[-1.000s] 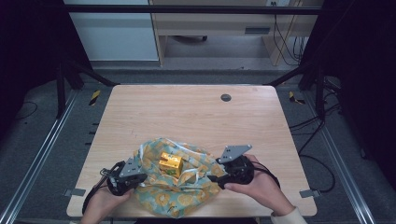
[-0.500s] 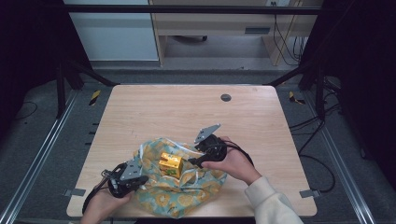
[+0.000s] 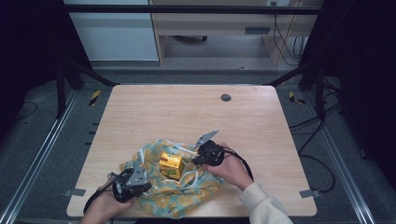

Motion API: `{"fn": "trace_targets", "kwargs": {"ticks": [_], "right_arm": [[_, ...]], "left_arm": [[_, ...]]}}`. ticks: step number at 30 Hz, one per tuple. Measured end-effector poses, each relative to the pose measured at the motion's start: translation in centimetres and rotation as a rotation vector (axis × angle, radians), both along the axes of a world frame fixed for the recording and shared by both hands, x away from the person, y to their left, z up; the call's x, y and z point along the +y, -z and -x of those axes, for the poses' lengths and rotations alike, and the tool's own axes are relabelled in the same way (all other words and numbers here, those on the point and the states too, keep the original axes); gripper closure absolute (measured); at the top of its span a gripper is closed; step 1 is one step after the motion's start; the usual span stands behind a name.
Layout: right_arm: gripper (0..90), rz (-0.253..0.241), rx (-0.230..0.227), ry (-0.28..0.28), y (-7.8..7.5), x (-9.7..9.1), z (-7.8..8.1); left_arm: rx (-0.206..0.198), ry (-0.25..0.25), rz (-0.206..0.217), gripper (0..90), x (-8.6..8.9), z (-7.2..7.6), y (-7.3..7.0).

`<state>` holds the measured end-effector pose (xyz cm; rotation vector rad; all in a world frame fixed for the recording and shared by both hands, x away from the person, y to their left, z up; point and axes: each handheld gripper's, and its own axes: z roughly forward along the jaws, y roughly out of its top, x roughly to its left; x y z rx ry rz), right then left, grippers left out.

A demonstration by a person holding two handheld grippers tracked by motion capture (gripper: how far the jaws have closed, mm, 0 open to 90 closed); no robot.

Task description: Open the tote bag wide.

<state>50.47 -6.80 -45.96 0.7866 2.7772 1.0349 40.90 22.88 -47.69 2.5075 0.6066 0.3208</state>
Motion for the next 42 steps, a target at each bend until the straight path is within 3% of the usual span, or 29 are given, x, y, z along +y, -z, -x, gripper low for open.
{"fn": "trace_targets", "kwargs": {"ticks": [4,7,9,15,21,29,36,42], "right_arm": [[90.0,-0.001,0.029,0.07,0.4,-0.4,-1.0],[90.0,0.02,0.031,0.094,0.8,-0.6,-1.8],[90.0,0.038,0.037,0.118,1.2,-0.8,-2.2],[90.0,0.024,0.048,0.188,1.6,-2.1,-3.5],[90.0,0.022,0.052,0.214,2.2,-2.9,-4.3],[90.0,0.018,0.032,0.233,2.6,-3.4,-4.6],[90.0,0.035,0.025,0.249,2.7,-3.6,-4.6],[90.0,0.046,0.007,0.248,2.6,-4.1,-4.6]], "left_arm": [[-0.006,-0.018,-0.051,90.0,0.3,-0.1,0.1],[-0.006,-0.052,-0.041,90.0,0.4,-0.1,0.2],[-0.011,-0.066,-0.055,90.0,0.7,-0.1,0.2],[-0.019,-0.126,-0.088,90.0,2.1,-0.2,0.1],[-0.016,-0.16,-0.084,90.0,3.0,-0.5,0.1],[-0.011,-0.162,-0.08,90.0,3.3,-0.4,0.1],[-0.041,-0.213,-0.07,90.0,3.8,-0.4,-0.4],[-0.052,-0.222,-0.068,90.0,3.9,-0.2,-0.5]]}}
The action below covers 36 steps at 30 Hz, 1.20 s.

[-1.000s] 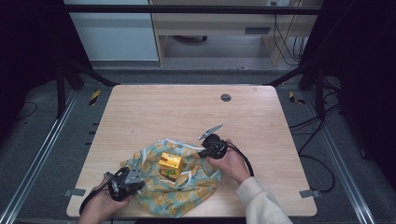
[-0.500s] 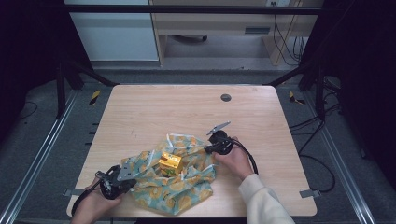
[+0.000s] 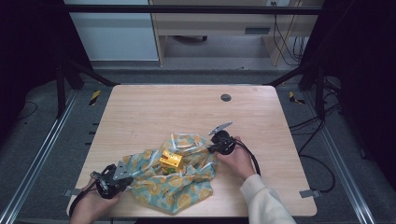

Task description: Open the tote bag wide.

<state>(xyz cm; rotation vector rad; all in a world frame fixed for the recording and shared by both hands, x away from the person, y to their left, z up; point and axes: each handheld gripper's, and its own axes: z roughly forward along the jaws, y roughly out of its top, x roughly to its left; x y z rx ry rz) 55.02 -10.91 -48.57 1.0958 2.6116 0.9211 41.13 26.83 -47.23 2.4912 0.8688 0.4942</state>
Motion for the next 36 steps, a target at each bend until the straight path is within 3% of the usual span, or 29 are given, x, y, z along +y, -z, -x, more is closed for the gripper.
{"fn": "trace_targets", "kwargs": {"ticks": [9,14,15,17,20,21,25,29,36], "right_arm": [[90.0,0.012,-0.011,0.008,0.0,-0.2,-0.1],[89.2,0.022,-0.03,0.003,-0.1,0.0,0.1],[84.9,0.014,-0.03,-0.005,-0.2,-0.1,0.2],[74.0,0.002,-0.057,-0.01,-0.7,-0.2,0.5],[51.3,-0.005,-0.089,-0.02,-1.7,-0.4,1.2],[45.4,-0.003,-0.112,-0.019,-2.0,-0.5,1.4],[26.6,-0.038,-0.186,-0.007,-3.6,-1.3,2.6],[17.6,-0.086,-0.239,0.022,-5.2,-2.5,3.3],[11.8,-0.132,-0.3,0.094,-7.4,-4.9,4.9]], "left_arm": [[-0.022,-0.009,-0.027,90.0,0.1,0.3,-0.4],[-0.02,-0.005,-0.016,90.0,0.0,0.3,-0.3],[-0.034,-0.001,-0.01,89.3,0.0,0.4,-0.3],[-0.062,0.008,0.032,83.4,0.0,0.5,-0.7],[-0.123,-0.018,0.082,64.6,0.1,0.7,-1.5],[-0.139,-0.026,0.119,58.6,0.1,0.8,-1.7],[-0.194,-0.055,0.21,37.8,0.1,1.0,-2.7],[-0.23,-0.062,0.294,23.9,-0.5,1.2,-3.4],[-0.266,-0.114,0.339,15.4,-1.2,0.4,-4.5]]}}
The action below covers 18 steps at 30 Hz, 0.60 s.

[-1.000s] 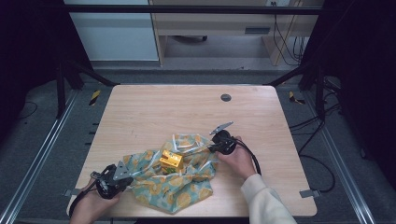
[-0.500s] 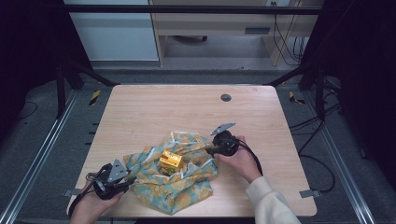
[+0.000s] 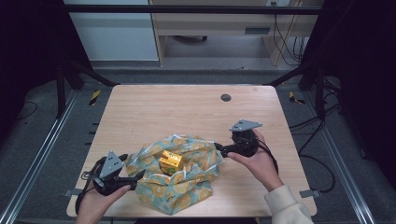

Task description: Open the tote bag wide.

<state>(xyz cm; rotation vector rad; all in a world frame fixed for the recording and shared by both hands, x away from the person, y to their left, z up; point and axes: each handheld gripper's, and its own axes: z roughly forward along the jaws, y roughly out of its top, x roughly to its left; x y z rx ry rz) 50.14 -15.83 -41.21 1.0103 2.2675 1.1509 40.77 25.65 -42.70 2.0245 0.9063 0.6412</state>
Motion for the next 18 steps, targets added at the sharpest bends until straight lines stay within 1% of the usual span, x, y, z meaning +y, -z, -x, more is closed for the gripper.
{"fn": "trace_targets", "kwargs": {"ticks": [2,4,6,8,10,12,13,14,15,16,17,18], "right_arm": [[10.6,-0.011,-0.009,0.026,-0.3,-0.8,0.5],[9.5,-0.015,-0.018,0.044,-0.4,-1.8,1.1],[8.9,-0.018,-0.017,0.069,-0.2,-2.7,1.7],[8.3,-0.026,-0.012,0.091,0.2,-3.8,2.3],[7.8,-0.031,-0.007,0.112,0.9,-4.9,2.9],[7.6,-0.043,0.011,0.135,1.9,-6.0,3.5],[7.5,-0.046,0.023,0.147,2.5,-6.6,3.8],[7.4,-0.043,0.024,0.156,3.1,-7.2,3.9],[8.0,-0.037,0.034,0.172,3.6,-7.8,4.1],[10.4,-0.045,0.049,0.192,4.2,-8.3,4.3],[14.4,-0.062,0.086,0.203,4.7,-8.8,4.4],[14.8,-0.072,0.124,0.198,5.1,-9.2,4.4]], "left_arm": [[0.003,-0.016,0.003,14.3,0.1,-0.7,-0.4],[0.011,-0.032,0.016,13.8,0.3,-1.4,-0.8],[0.022,-0.045,0.0,13.1,0.4,-2.2,-1.0],[0.023,-0.067,-0.019,12.3,0.5,-3.0,-1.0],[0.026,-0.1,-0.019,11.3,0.8,-3.7,-0.8],[0.025,-0.127,0.002,10.3,1.3,-4.1,-0.2],[0.02,-0.15,0.014,9.7,1.6,-4.1,0.2],[0.018,-0.173,0.015,9.0,2.0,-4.1,0.7],[0.023,-0.199,0.007,8.9,2.3,-4.0,1.1],[0.025,-0.219,0.004,8.8,2.7,-3.9,1.5],[0.022,-0.225,0.004,8.7,3.0,-3.6,1.9],[0.027,-0.222,0.001,8.5,3.3,-3.4,2.0]]}}
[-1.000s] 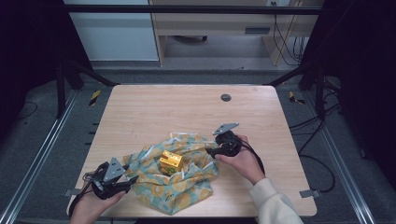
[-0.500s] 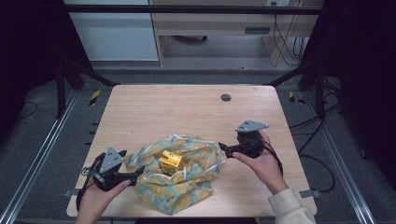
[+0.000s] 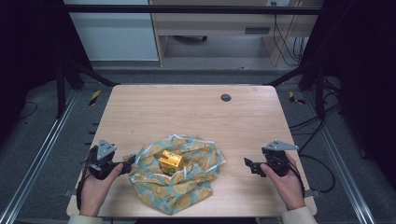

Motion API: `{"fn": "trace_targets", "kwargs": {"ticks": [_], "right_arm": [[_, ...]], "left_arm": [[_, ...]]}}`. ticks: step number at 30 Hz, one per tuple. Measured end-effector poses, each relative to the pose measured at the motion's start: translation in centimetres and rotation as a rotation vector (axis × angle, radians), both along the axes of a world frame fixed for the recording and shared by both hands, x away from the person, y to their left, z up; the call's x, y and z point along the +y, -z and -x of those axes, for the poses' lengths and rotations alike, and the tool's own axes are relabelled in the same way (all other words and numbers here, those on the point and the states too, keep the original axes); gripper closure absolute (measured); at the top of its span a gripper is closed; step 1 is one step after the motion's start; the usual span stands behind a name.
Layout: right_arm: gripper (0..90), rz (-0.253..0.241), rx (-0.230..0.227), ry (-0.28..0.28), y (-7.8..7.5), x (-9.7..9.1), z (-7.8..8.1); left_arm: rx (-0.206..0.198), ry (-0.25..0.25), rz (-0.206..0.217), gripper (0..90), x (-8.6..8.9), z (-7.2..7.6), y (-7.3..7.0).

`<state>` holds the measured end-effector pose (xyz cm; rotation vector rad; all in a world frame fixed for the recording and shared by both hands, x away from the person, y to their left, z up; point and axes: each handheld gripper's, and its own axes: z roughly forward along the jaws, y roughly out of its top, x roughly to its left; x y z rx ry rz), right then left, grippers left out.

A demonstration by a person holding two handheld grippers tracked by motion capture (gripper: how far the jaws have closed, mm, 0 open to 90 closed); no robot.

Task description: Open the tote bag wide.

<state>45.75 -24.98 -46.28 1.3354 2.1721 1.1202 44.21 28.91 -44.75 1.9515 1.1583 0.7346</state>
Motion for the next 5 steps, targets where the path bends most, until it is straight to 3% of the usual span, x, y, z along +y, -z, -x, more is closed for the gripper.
{"fn": "trace_targets", "kwargs": {"ticks": [2,5], "right_arm": [[15.2,0.009,0.028,0.014,0.4,-0.4,-0.1],[19.0,0.037,0.009,0.059,0.4,-0.8,-0.1]], "left_arm": [[0.005,-0.004,-0.005,7.5,0.5,0.3,0.1],[-0.015,-0.036,0.023,7.0,1.5,0.3,-0.1]]}}
